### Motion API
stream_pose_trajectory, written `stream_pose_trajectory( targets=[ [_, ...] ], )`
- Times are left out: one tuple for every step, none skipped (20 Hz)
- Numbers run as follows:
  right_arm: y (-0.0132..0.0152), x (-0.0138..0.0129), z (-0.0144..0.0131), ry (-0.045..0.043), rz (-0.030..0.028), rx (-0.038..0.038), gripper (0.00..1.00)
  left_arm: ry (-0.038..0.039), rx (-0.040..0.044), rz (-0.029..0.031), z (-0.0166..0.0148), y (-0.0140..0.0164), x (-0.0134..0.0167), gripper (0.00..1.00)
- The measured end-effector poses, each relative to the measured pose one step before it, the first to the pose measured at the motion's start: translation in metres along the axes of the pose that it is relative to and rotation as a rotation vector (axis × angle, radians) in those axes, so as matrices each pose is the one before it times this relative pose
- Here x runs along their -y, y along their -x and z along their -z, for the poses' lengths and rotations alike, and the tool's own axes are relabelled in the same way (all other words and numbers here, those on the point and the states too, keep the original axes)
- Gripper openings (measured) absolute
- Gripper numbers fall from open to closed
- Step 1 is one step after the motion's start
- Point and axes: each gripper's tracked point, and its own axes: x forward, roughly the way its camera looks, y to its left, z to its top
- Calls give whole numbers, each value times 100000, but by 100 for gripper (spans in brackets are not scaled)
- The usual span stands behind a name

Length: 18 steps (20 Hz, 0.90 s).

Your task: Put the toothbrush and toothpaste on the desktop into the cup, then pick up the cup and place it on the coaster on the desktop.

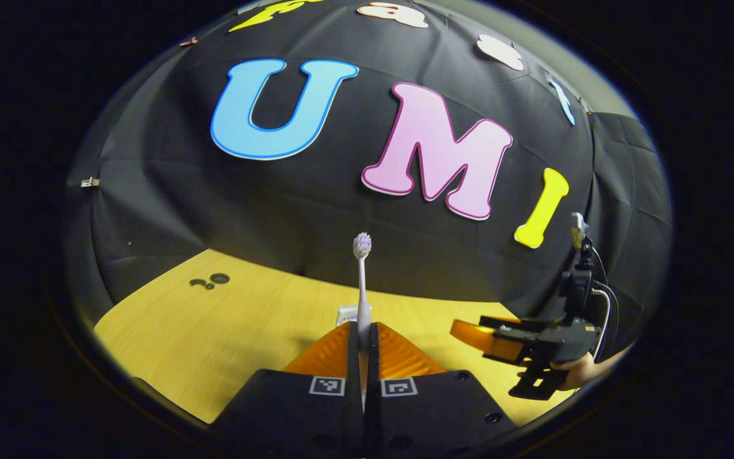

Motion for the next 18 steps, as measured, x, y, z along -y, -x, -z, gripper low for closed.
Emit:
stream_pose_trajectory(
  targets=[
    [341, 1145, 167, 183, 2044, -268, 98, -253, 1169, 1193, -346, -1011, 136, 6],
    [276, 1256, -33, -186, 1799, -97, 98, -382, 956, 1294, -613, -1250, -167, 6],
    [394, 943, 70, -318, 1634, 230, 98, -483, 1085, 1143, -462, -1116, -183, 6],
    [291, 907, 44, -46, 1472, 235, 98, -488, 1131, 1293, 105, -1186, 218, 6],
    [456, 879, 32, 377, 1368, 351, 98, -658, 1086, 1414, -213, -868, 495, 6],
    [605, 945, 116, 768, 1306, 329, 98, -1146, 1759, 827, -197, -548, 217, 6],
    [435, 838, 76, 999, 1279, 265, 98, -715, 1882, 1132, -247, -605, 134, 6],
    [376, 791, 177, 1064, 1350, 136, 98, 66, 1632, 1203, -25, -591, 68, 6],
    [398, 751, 149, 1004, 1356, 28, 98, 9, 1486, 723, 158, -870, -112, 6],
    [480, 692, 265, 1188, 1407, 31, 98, -1058, 779, -212, 360, -681, -376, 6],
    [514, 716, 366, 2205, 1274, 175, 98, -1732, 1371, -382, 536, -566, -446, 6],
    [470, 656, 519, 2753, 1602, 252, 98, -1378, 2326, 736, 310, -455, -90, 6],
    [624, 580, 498, 2090, 1393, -33, 98, -124, 1650, 1215, 636, -461, 67, 6],
    [585, 265, 597, 1100, 826, -312, 98, 408, 1459, 1632, 583, -221, 178, 6],
    [600, 98, 637, 280, 426, -678, 99, -318, 1694, 770, 520, -118, -79, 6],
    [649, 20, 726, 126, 143, -1045, 99, -1196, 1312, 473, 495, -24, 39, 6],
    [560, -43, 604, 428, 333, -833, 98, -1915, 616, 359, 578, 38, -32, 6],
    [330, -62, 458, 423, 308, -530, 99, -2466, 334, 5, 354, 28, -115, 7]
  ],
)
